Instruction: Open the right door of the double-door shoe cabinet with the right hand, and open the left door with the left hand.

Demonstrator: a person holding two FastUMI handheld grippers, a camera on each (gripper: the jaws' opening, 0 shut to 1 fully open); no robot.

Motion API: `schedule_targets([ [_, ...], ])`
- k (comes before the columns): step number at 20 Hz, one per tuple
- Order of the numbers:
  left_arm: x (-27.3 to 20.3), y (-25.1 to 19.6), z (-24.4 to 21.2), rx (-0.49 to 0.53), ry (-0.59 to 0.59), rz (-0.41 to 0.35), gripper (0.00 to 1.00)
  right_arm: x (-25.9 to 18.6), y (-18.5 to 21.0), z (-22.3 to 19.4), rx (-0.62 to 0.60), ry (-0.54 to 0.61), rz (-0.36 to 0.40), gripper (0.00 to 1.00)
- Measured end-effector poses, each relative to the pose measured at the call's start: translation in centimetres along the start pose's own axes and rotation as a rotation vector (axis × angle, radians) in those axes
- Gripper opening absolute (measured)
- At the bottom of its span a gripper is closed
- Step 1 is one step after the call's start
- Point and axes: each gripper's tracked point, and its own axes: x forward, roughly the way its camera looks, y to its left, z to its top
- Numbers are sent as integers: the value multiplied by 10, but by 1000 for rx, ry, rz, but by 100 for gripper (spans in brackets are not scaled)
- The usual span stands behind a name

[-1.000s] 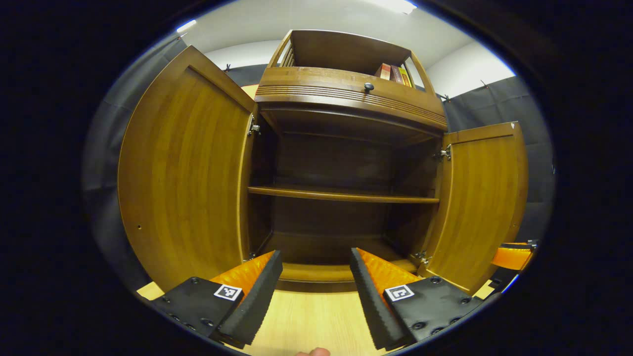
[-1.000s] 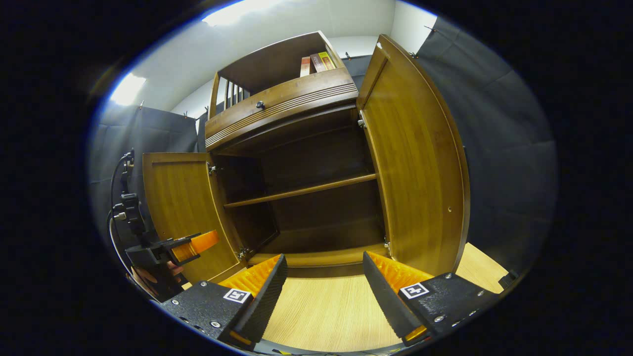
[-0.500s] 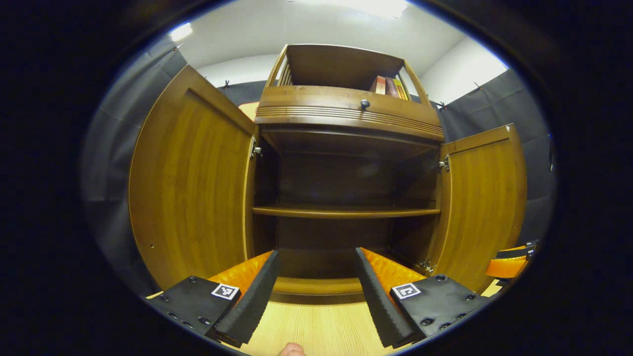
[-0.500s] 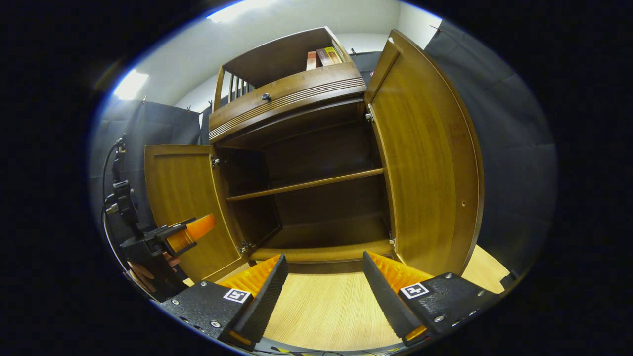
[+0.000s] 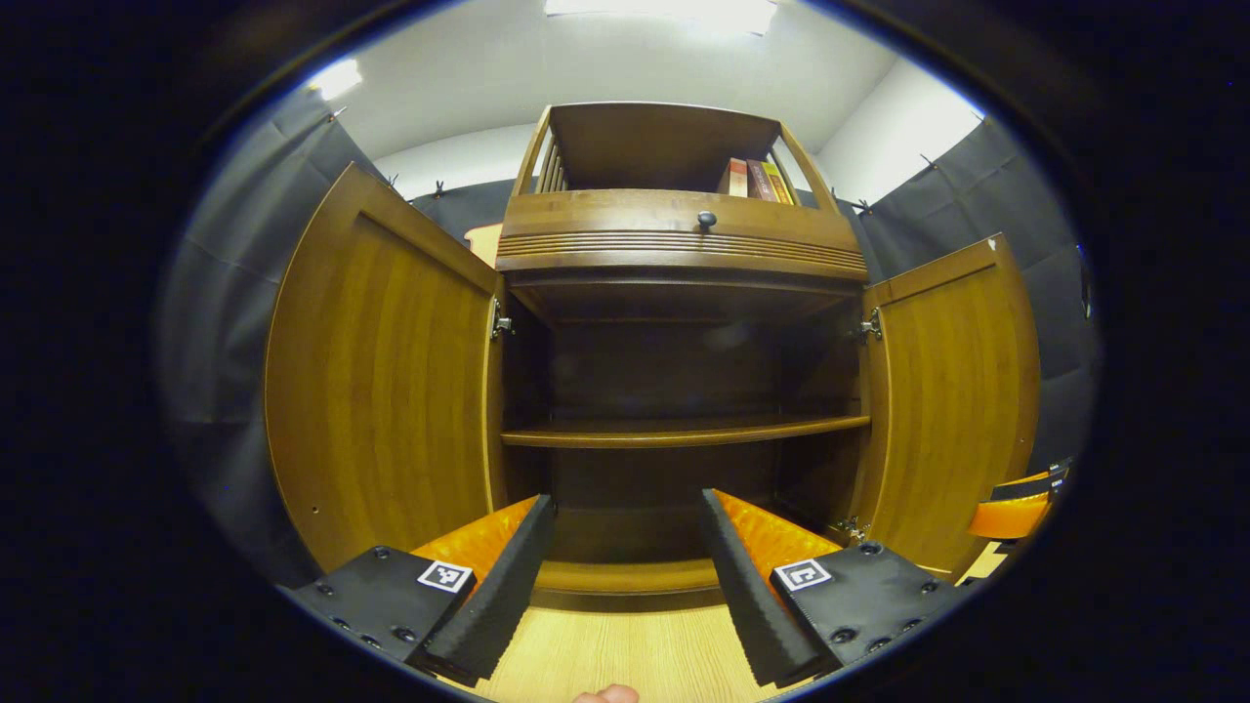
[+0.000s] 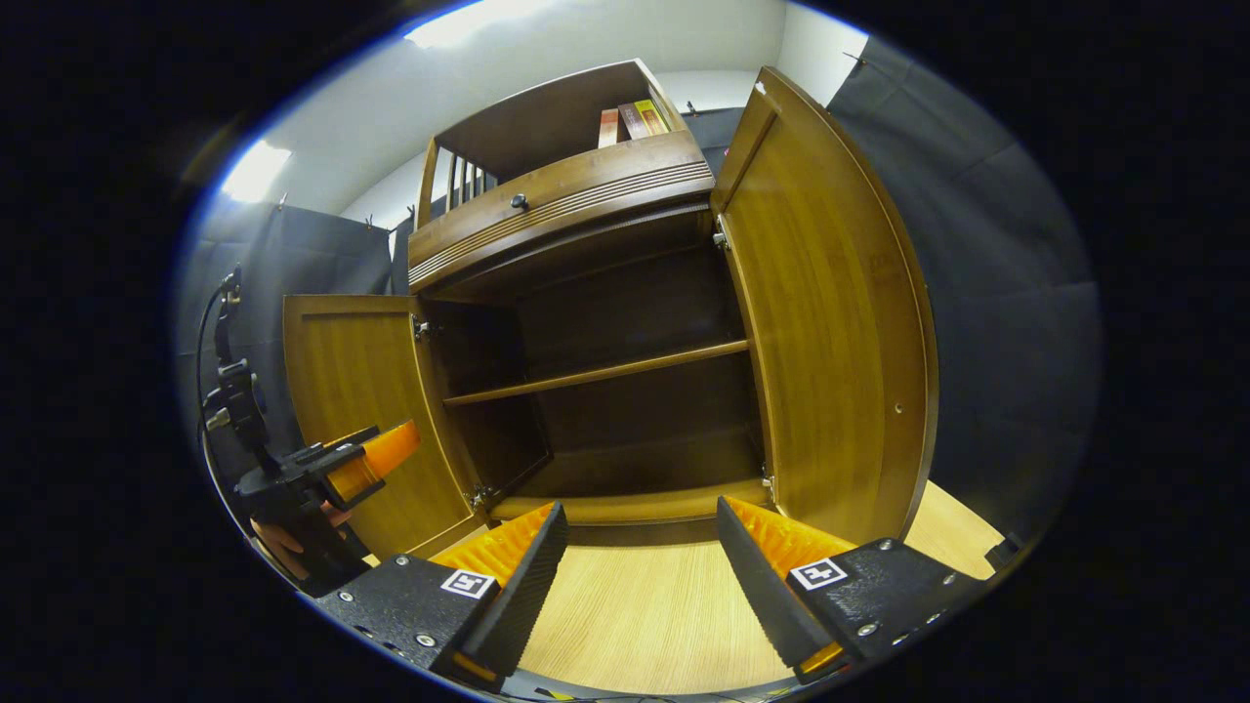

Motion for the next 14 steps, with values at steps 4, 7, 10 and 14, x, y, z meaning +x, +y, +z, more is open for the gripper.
schedule_targets([
  [4,-3,2,-2,-20,13,-6,95,0,1,1,5,-4,4,94],
  [7,-5,6,-6,-25,27,4,97,0,4,0,3,-2,11,94],
  [10,-7,7,-4,-21,22,5,98,1,6,-1,-3,3,16,94],
  [14,-7,8,-8,-16,34,4,95,0,8,-4,-2,10,17,94],
])
